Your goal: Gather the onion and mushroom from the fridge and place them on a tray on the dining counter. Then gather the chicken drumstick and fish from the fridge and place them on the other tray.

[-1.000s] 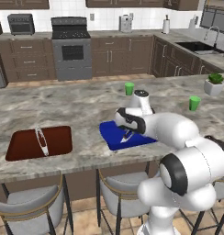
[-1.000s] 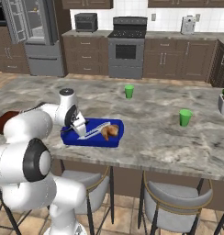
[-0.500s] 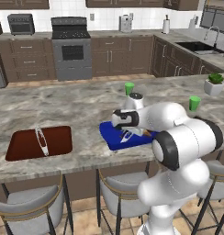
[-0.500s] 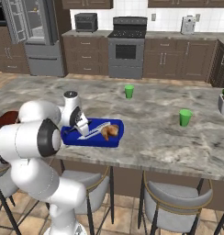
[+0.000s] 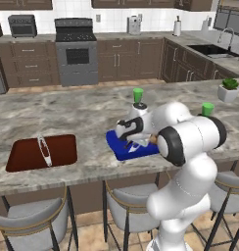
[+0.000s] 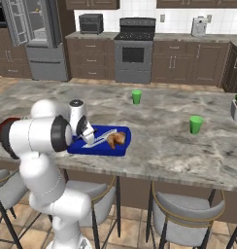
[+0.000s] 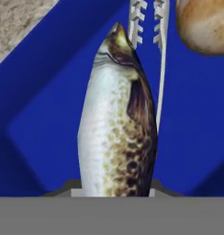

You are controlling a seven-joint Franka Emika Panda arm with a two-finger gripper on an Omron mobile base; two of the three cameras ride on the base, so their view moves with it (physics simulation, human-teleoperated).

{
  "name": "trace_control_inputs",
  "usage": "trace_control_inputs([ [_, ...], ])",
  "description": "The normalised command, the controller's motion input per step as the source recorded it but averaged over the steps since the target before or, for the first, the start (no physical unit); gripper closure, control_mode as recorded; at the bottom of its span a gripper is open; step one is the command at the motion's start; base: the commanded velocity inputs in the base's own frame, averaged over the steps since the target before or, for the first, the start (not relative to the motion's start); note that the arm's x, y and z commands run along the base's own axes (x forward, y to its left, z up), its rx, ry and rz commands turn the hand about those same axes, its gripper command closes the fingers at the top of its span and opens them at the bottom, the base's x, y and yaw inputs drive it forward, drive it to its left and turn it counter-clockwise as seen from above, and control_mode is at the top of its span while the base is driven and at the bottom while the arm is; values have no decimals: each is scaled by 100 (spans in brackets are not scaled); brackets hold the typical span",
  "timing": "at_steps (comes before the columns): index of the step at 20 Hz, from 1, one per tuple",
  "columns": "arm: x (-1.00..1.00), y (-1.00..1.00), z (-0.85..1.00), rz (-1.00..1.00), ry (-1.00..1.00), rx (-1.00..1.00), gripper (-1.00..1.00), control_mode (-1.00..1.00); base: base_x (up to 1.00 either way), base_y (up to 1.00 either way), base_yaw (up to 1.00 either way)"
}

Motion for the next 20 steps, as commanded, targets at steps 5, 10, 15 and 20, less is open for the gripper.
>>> trace_control_inputs([
  [5, 25, 6, -26, 0, 0, 0, 100, -100, 0, 0, 0],
  [10, 27, 8, -25, 0, 0, 0, 100, -100, 0, 0, 0],
  [15, 24, 8, -25, 0, 0, 0, 100, -100, 0, 0, 0],
  [20, 17, 11, -27, 0, 1, 0, -100, -100, 0, 0, 0],
])
